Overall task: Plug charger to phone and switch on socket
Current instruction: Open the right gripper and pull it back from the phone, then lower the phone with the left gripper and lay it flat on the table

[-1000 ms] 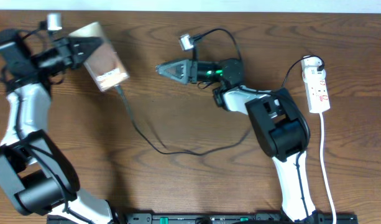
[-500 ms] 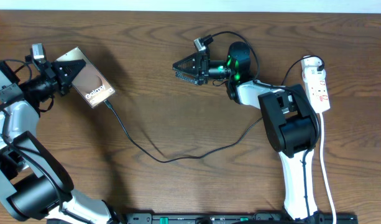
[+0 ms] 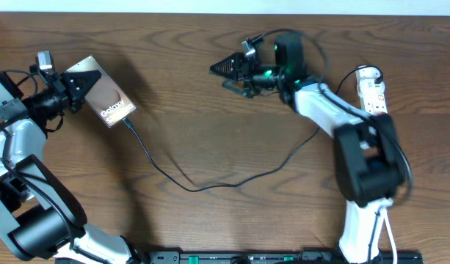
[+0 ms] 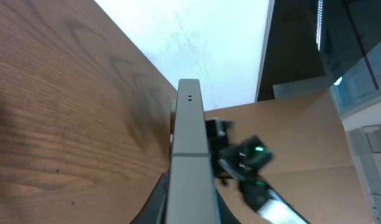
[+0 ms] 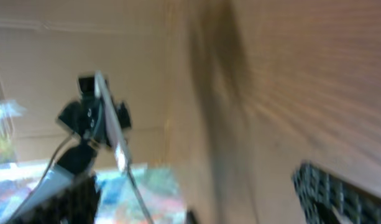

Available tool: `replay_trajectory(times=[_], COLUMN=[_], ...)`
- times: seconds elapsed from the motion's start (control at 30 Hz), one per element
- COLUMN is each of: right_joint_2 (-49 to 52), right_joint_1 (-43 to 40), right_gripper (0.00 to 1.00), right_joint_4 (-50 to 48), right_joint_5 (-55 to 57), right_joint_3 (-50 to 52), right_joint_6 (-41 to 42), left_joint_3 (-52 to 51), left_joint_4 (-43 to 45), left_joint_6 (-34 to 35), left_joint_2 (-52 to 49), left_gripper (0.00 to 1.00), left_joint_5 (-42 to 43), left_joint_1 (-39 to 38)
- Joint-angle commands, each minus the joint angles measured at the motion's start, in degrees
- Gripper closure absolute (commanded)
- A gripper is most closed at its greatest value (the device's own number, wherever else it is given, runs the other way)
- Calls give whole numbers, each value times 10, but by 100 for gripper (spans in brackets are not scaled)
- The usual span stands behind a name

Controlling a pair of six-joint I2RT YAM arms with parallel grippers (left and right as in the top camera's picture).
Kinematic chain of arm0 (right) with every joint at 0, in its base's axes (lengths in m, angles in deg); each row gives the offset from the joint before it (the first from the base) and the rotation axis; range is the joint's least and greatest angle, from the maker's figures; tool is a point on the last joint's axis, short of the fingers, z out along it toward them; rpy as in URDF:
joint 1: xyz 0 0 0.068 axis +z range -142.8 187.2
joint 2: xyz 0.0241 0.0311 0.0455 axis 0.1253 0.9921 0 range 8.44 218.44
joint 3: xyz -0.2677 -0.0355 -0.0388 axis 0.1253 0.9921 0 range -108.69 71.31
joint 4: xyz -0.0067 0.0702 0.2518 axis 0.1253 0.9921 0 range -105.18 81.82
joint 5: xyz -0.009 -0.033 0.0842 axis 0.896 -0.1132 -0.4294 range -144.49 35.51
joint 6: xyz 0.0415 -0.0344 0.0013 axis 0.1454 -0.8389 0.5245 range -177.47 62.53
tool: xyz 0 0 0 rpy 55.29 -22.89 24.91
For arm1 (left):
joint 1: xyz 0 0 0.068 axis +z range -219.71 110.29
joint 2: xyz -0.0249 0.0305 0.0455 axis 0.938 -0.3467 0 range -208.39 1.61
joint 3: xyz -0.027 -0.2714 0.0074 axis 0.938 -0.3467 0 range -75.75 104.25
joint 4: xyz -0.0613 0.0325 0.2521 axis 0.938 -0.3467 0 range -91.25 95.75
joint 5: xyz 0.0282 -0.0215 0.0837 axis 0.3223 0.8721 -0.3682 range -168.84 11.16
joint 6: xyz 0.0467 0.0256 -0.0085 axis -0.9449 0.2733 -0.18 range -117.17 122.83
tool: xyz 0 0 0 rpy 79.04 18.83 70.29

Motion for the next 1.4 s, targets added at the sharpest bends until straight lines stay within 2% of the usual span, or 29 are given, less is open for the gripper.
replay_trajectory(times=[0.0, 0.1, 0.3, 0.37, 0.5, 0.57, 0.73, 1.03, 1.37], right_joint_2=[-85, -150, -219, -229, -229, -229, -229, -229, -229], right_joint_1=[-1, -1, -1, -1, -1, -1, -1, -1, -1], right_gripper=[1, 1, 1, 1, 1, 1, 1, 1, 1], right_joint_4=[117, 253, 389, 403, 421, 431, 443, 457, 461], right_joint_5=[136, 274, 434, 442, 445, 445, 444, 444, 444], right_joint_3=[-29, -33, -33, -33, -33, -33, -33, -33, -33], right_joint_6=[-165, -213, -237, -250, -258, -258, -258, -258, -258], left_joint_3=[7, 3, -47, -67, -69, -69, -69, -70, -78], left_joint_4=[2, 1, -9, -25, -95, -148, -231, -250, -252], left_joint_6=[-10, -15, -15, -19, -27, -27, -27, -8, -8], left_joint_2=[4, 4, 4, 4, 4, 4, 4, 4, 4], left_gripper=[92, 93, 93, 93, 93, 93, 93, 92, 93], left_joint_5=[20, 16, -90, -152, -254, -340, -482, -555, -557], left_joint_1=[0, -3, -35, -56, -82, -104, -154, -218, -229])
